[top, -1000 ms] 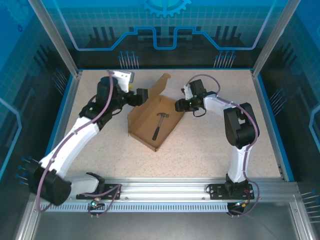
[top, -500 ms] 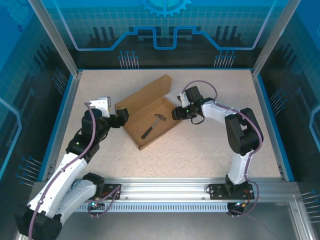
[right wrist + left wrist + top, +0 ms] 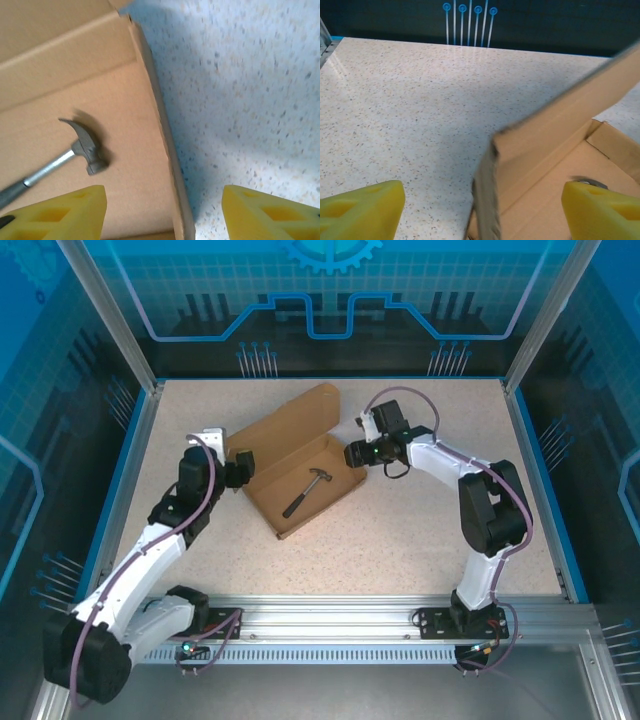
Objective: Fold the paper box
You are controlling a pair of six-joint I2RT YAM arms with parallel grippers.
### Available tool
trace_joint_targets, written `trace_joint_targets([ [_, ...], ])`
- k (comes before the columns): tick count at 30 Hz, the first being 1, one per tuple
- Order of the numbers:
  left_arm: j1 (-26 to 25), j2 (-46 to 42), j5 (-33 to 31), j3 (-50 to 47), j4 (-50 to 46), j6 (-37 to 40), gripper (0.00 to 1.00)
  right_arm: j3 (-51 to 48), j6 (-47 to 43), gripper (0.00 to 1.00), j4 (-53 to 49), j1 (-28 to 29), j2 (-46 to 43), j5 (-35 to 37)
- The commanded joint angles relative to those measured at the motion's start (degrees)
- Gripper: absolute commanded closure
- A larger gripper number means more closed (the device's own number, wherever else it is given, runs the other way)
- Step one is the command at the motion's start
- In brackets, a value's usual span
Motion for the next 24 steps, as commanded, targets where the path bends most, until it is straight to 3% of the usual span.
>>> trace_joint_targets([
  [1, 1.5, 2.5, -0.2, 4.1, 2.9, 1.9, 0.22, 3.7, -1.3, 0.37, -1.3, -0.4, 0.0, 0.2],
  [6, 1.6, 3.9, 5.8, 4.7, 4.7, 2.7, 0.34, 6.2, -3.0, 0.36, -1.2, -1.0, 1.4, 0.3],
  [11, 1.5, 5.0, 9.1, 5.5, 5.1, 3.8, 0.42, 8.7, -7.9, 0.36, 4.0, -2.9, 3.3, -4.7],
  [24, 1.6, 5.2, 11.2, 6.1, 5.0, 3.8, 0.43, 18.7, -21.1, 0.24, 10.7, -4.5, 12.5, -16.4],
])
